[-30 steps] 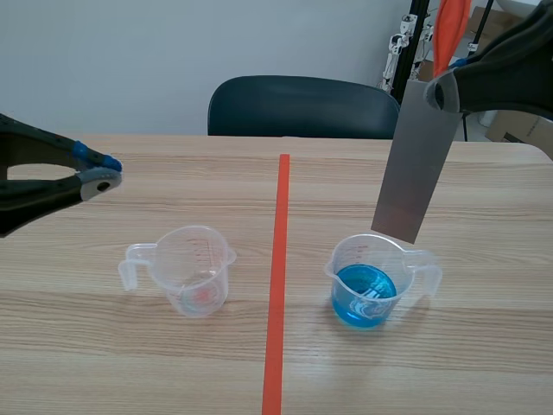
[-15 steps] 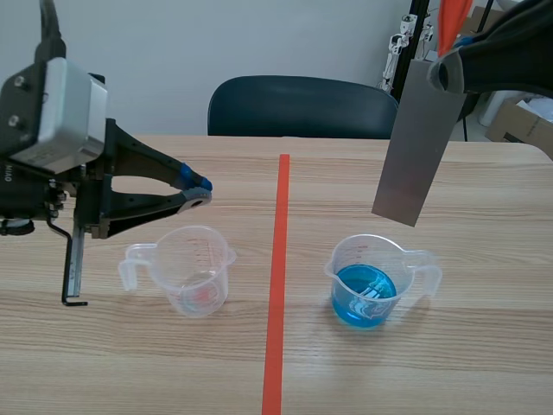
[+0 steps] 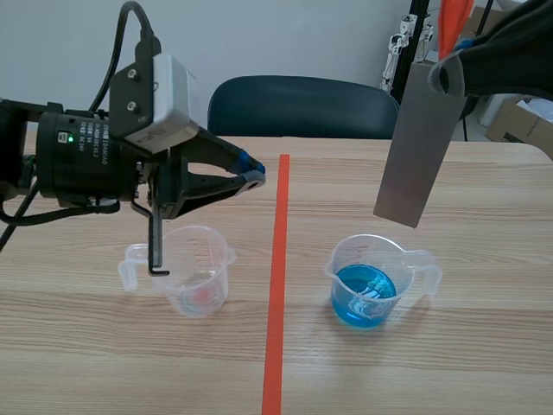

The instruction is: Do the redox reaction experiment. move the plate over the blue solution

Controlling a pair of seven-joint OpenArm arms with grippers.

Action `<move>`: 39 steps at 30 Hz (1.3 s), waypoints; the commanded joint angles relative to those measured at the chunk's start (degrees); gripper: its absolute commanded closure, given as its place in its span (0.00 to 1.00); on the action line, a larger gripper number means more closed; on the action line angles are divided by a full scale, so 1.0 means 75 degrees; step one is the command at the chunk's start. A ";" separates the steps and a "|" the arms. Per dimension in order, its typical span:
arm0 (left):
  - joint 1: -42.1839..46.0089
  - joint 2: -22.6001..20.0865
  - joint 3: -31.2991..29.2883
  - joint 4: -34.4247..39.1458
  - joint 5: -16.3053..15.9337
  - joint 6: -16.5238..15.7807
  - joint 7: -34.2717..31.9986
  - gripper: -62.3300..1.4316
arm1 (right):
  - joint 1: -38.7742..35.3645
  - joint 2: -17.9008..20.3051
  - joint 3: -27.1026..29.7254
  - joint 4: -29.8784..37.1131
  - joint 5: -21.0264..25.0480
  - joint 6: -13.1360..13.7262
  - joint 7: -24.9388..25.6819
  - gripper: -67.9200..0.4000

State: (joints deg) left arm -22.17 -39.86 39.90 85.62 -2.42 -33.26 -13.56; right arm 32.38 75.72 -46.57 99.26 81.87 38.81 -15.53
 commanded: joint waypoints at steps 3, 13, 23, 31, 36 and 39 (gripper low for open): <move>-0.0376 0.0172 0.0184 0.0009 -0.0061 0.0012 0.0102 0.91 | 0.0146 0.0082 0.0111 0.0055 0.0111 0.0032 0.0108 0.99; -0.1061 0.0877 0.0600 -0.0539 0.0105 -0.0012 0.0079 0.91 | 0.0146 0.0082 0.0111 0.0055 0.0111 0.0032 0.0108 0.99; -0.1303 0.1317 0.0950 -0.0941 0.0221 -0.0157 0.0073 0.91 | 0.0146 0.0082 0.0111 0.0055 0.0114 0.0032 0.0111 0.99; -0.1381 0.1521 0.0950 -0.0976 0.0245 -0.0338 0.0087 0.91 | 0.0146 0.0082 0.0111 0.0055 0.0114 0.0032 0.0111 0.99; -0.1384 0.1545 0.0950 -0.0976 0.0245 -0.0338 0.0082 0.91 | 0.0146 0.0082 0.0111 0.0055 0.0114 0.0032 0.0111 0.99; -0.1384 0.1542 0.0950 -0.0976 0.0245 -0.0338 0.0082 0.91 | 0.0146 0.0082 0.0111 0.0055 0.0114 0.0032 0.0111 0.99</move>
State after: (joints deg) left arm -31.59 -28.71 47.59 77.45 0.05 -36.10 -12.23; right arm 32.38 75.72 -46.57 99.26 81.87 38.81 -15.51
